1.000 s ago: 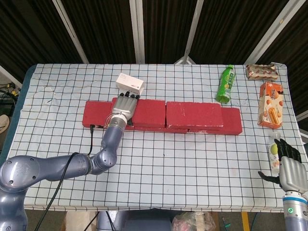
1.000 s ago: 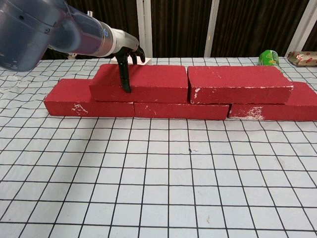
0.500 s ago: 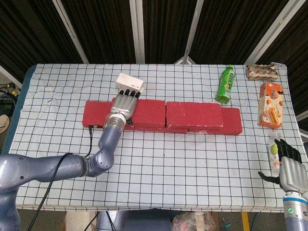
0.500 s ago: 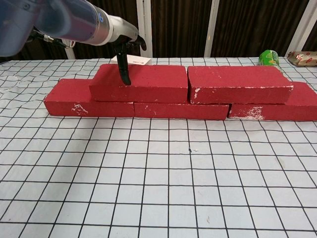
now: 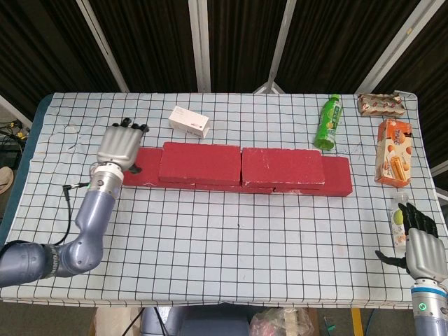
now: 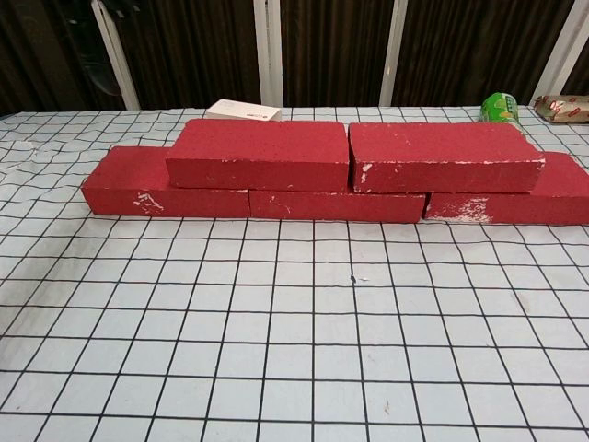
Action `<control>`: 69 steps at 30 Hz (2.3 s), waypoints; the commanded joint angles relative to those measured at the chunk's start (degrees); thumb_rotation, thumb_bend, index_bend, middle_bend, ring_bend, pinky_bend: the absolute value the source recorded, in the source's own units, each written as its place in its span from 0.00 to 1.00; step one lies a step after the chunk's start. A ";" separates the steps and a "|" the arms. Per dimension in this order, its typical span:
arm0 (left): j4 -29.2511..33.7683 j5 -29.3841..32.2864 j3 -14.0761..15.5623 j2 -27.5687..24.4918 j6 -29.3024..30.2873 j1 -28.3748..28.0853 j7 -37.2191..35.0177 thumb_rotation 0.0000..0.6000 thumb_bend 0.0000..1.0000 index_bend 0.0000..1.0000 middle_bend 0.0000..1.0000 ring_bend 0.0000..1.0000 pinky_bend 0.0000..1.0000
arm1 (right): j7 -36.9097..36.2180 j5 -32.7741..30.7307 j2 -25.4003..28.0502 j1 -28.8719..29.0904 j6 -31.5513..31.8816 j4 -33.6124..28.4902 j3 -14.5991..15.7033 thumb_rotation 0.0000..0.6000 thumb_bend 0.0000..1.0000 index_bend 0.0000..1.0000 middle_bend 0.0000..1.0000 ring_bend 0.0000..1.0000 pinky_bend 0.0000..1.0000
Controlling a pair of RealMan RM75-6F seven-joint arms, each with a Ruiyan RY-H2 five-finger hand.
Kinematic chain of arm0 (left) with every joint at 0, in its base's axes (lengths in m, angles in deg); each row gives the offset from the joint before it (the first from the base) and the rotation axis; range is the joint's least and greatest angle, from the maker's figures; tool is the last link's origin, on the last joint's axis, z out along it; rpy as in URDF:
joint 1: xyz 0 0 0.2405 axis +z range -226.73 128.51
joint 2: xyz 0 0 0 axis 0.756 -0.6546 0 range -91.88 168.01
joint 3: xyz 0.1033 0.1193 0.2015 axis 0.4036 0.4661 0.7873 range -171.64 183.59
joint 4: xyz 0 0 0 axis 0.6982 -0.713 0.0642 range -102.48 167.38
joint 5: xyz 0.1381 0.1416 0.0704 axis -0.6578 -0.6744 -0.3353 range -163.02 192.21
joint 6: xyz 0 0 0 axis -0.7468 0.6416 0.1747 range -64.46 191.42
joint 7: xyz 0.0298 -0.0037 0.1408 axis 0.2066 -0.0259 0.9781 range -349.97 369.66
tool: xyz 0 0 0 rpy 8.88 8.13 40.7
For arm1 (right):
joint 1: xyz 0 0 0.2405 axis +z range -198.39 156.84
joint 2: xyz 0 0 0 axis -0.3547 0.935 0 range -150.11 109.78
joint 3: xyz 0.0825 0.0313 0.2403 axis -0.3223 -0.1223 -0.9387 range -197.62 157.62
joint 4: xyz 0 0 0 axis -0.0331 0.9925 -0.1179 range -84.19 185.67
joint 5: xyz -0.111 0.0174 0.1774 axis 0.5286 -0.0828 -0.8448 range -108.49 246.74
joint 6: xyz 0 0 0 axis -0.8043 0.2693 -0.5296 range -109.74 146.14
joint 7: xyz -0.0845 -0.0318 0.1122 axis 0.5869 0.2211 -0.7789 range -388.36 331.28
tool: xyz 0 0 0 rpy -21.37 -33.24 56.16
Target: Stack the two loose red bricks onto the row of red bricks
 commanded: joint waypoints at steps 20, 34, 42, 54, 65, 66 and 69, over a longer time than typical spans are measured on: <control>-10.06 -2.33 5.40 8.24 -2.74 2.91 1.00 1.00 0.00 0.30 0.33 0.18 0.29 | -0.80 0.51 0.37 -0.09 -0.27 -0.04 0.28 1.00 0.15 0.00 0.00 0.00 0.00; -14.96 -1.37 5.63 15.21 -3.41 1.93 3.84 1.00 0.00 0.30 0.33 0.18 0.29 | -1.97 0.50 0.82 -0.21 -0.55 0.16 0.19 1.00 0.15 0.00 0.00 0.00 0.00; -16.96 -0.79 5.33 17.56 -3.95 1.65 4.91 1.00 0.00 0.29 0.32 0.18 0.28 | -2.42 0.70 1.05 -0.27 -0.68 0.24 0.22 1.00 0.15 0.00 0.00 0.00 0.00; -17.21 -0.14 4.41 18.56 -4.44 1.33 5.93 1.00 0.00 0.28 0.32 0.18 0.28 | -1.79 0.58 0.84 -0.07 -0.79 0.15 0.32 1.00 0.15 0.00 0.00 0.00 0.00; -16.88 -0.37 3.92 18.60 -4.47 1.33 5.95 1.00 0.00 0.28 0.32 0.18 0.28 | -1.74 0.65 0.76 -0.05 -0.76 0.21 0.36 1.00 0.15 0.00 0.00 0.00 0.00; -16.75 -0.40 3.88 18.57 -4.45 1.34 5.97 1.00 0.00 0.28 0.32 0.18 0.28 | -1.77 0.62 0.76 -0.03 -0.79 0.19 0.34 1.00 0.15 0.00 0.00 0.00 0.00; -16.56 -0.28 3.83 18.52 -4.48 1.32 6.11 1.00 0.00 0.28 0.32 0.18 0.28 | -1.82 0.61 0.78 -0.04 -0.82 0.17 0.36 1.00 0.15 0.00 0.00 0.00 0.00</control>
